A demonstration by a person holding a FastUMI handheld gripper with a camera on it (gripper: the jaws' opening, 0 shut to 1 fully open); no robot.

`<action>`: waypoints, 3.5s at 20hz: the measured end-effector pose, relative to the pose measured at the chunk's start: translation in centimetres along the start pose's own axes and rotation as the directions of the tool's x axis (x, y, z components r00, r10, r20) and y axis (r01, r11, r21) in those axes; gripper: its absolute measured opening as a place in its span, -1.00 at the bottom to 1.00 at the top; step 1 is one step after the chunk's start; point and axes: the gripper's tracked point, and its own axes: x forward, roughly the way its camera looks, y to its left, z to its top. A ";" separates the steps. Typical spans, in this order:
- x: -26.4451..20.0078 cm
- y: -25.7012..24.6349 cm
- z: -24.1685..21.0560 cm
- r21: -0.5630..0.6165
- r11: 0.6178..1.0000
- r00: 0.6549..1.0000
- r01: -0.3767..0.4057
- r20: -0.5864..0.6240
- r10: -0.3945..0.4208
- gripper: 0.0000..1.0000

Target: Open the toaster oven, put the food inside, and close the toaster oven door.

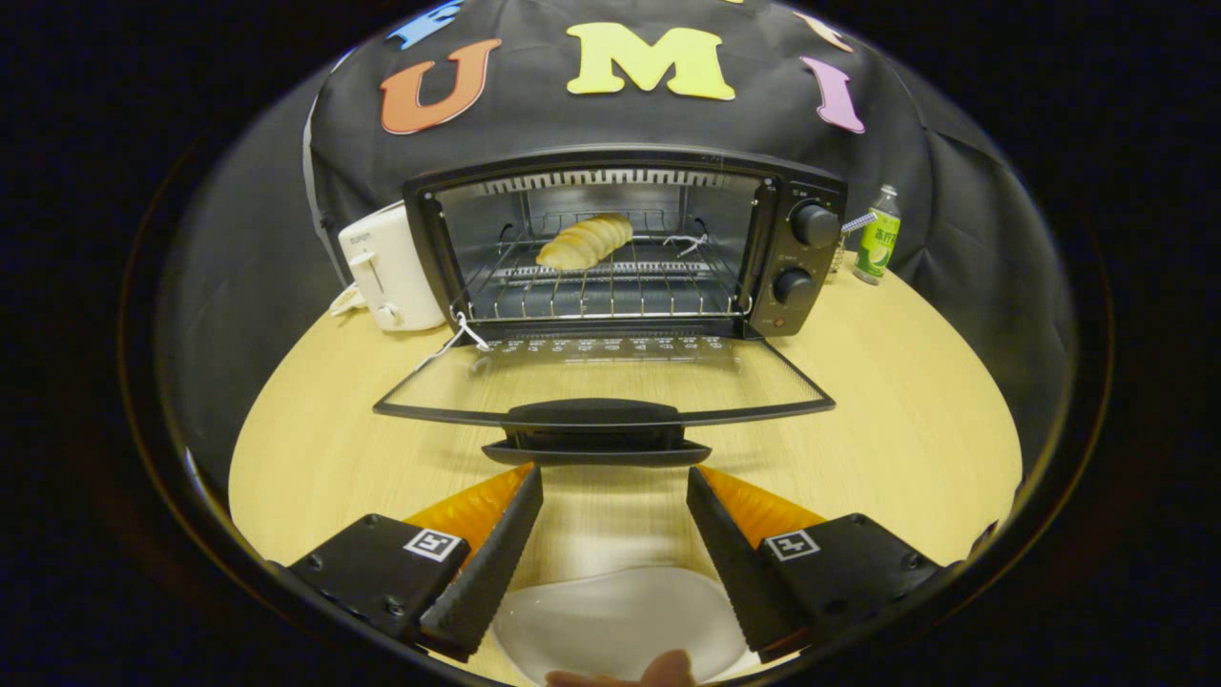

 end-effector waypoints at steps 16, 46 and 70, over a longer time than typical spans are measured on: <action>-3.6 -0.8 12.5 0.015 0.999 0.945 0.038 0.324 -0.041 1.00; -40.8 2.9 9.8 -0.006 1.000 0.711 -0.025 0.702 0.022 1.00; -37.0 4.6 10.3 0.016 1.000 0.757 -0.015 0.654 0.001 1.00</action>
